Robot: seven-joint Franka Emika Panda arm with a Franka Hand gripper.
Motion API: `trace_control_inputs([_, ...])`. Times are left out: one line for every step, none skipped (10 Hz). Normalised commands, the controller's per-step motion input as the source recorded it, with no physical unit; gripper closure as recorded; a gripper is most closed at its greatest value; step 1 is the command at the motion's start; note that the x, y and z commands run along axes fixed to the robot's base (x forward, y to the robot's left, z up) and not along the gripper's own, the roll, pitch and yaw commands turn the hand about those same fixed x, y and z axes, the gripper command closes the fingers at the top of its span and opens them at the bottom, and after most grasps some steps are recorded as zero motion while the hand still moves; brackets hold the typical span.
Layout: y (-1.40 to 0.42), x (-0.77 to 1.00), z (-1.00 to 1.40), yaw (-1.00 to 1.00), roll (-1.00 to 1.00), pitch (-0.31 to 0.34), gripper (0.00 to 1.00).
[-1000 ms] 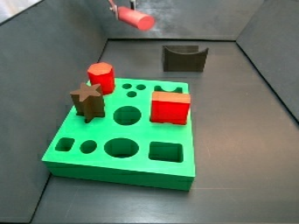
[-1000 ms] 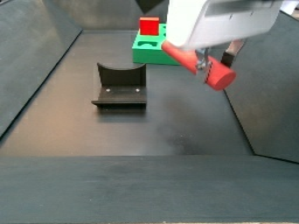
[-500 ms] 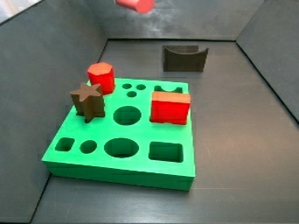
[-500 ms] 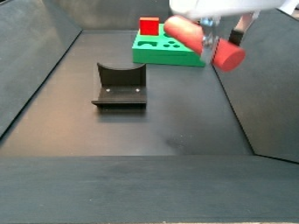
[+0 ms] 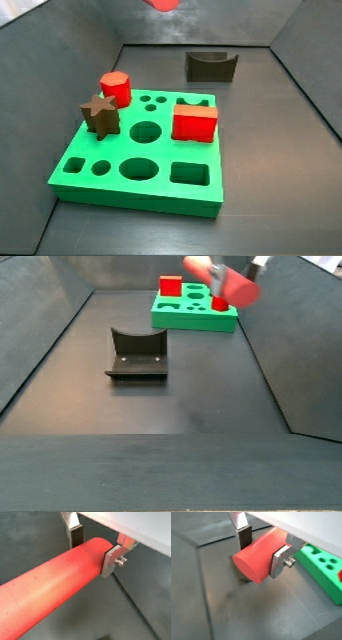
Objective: Pick up the oval object. Move up. Place the oval object on the fixture. Regrasp the oval object. Move to above the board. Insert the oval object.
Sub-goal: Place the oval object on the fixture.
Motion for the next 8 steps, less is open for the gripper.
trace_control_inputs([-0.60, 1.00, 0.13, -1.00, -0.33, 0.096, 1.00])
trace_control_inputs([-0.57, 1.00, 0.12, -1.00, -0.34, 0.123, 1.00])
trace_control_inputs([-0.49, 1.00, 0.10, -0.73, -0.28, 0.138, 1.00])
trace_control_inputs([-0.45, 1.00, 0.09, -0.51, -0.23, 0.129, 1.00])
trace_control_inputs([-0.38, 1.00, 0.08, -0.30, -0.17, 0.117, 1.00])
trace_control_inputs([-0.35, 1.00, 0.07, -0.22, -0.16, 0.110, 1.00])
trace_control_inputs([-0.30, 1.00, 0.06, -0.13, -0.16, 0.114, 1.00])
trace_control_inputs([-0.26, 1.00, 0.06, -0.08, -0.16, 0.124, 1.00])
